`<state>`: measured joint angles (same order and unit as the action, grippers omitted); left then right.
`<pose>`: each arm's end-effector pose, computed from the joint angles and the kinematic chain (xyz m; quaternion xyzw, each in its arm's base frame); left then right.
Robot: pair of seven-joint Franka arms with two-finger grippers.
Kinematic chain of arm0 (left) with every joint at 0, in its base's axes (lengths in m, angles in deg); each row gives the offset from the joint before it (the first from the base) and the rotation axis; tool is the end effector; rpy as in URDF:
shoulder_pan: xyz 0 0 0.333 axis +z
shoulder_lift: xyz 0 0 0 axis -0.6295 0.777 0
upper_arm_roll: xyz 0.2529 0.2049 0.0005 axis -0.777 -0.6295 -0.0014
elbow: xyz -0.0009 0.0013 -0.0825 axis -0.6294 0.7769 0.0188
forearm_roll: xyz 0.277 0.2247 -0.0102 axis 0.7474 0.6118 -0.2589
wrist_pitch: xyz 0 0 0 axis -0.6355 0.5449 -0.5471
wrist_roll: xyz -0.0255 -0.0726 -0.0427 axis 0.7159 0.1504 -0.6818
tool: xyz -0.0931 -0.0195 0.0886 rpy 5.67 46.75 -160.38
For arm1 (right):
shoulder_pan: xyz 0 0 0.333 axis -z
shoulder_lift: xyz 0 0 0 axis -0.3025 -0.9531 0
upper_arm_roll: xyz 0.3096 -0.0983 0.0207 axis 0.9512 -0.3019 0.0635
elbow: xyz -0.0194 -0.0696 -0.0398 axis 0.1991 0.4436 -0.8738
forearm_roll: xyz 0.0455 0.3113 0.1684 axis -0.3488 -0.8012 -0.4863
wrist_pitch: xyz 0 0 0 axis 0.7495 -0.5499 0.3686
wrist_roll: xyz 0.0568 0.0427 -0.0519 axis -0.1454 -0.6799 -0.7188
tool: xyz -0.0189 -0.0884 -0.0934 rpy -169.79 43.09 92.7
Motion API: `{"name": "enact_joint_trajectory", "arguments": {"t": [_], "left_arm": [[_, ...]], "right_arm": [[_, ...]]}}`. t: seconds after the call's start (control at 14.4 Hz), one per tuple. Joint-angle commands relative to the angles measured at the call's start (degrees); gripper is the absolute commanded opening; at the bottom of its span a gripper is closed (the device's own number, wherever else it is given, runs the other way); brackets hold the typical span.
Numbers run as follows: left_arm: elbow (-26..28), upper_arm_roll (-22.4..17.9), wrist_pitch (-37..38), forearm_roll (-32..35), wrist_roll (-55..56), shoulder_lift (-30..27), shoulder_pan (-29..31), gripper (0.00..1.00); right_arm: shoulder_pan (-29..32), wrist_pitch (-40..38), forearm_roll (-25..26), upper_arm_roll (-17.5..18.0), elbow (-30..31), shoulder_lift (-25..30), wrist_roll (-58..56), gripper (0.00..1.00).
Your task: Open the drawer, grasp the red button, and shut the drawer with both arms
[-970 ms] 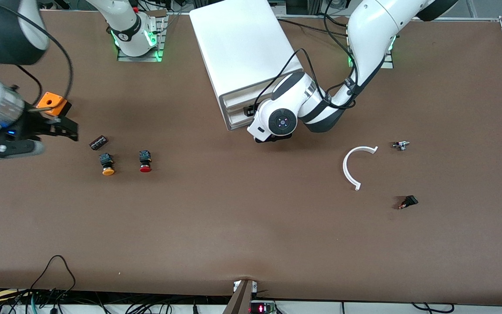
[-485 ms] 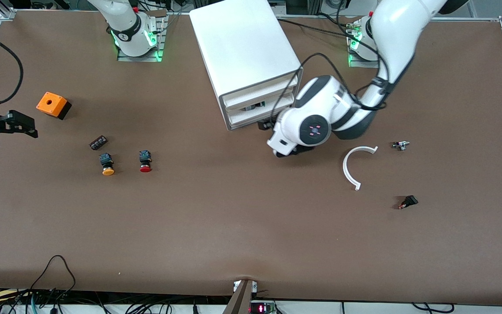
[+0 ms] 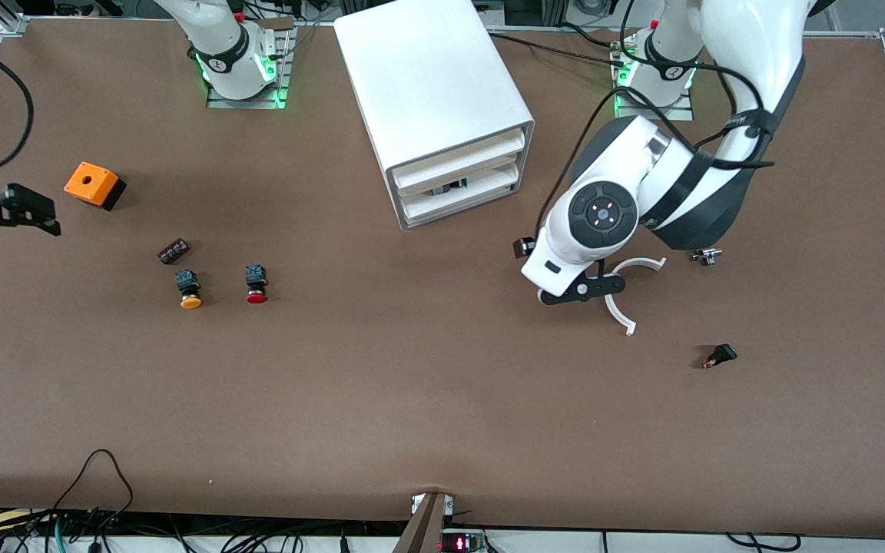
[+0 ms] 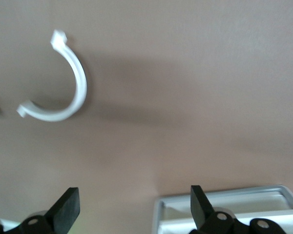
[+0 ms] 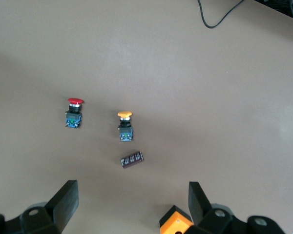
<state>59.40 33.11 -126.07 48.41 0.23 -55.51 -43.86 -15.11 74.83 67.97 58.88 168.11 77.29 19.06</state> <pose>0.5734 -0.2969 0.4072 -0.9891 -0.0633 0.1248 0.0460 0.5702 -0.0511 0.5688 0.9857 0.1664 -0.0078 0.0246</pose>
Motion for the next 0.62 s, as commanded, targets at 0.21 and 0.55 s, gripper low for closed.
{"name": "enact_joint_trajectory", "arguments": {"t": [0.21,0.55], "left_arm": [[-0.3,0.2,1.5,1.7,-21.3,-6.3,9.1,1.0],[-0.3,0.3,3.2,1.1,-27.8,-11.9,15.6,1.0]], "right_arm": [[0.0,-1.7,0.6,0.0,3.6,3.4,-0.9,1.0],[0.1,-0.1,0.7,-0.1,5.9,4.2,-0.3,1.0]]}}
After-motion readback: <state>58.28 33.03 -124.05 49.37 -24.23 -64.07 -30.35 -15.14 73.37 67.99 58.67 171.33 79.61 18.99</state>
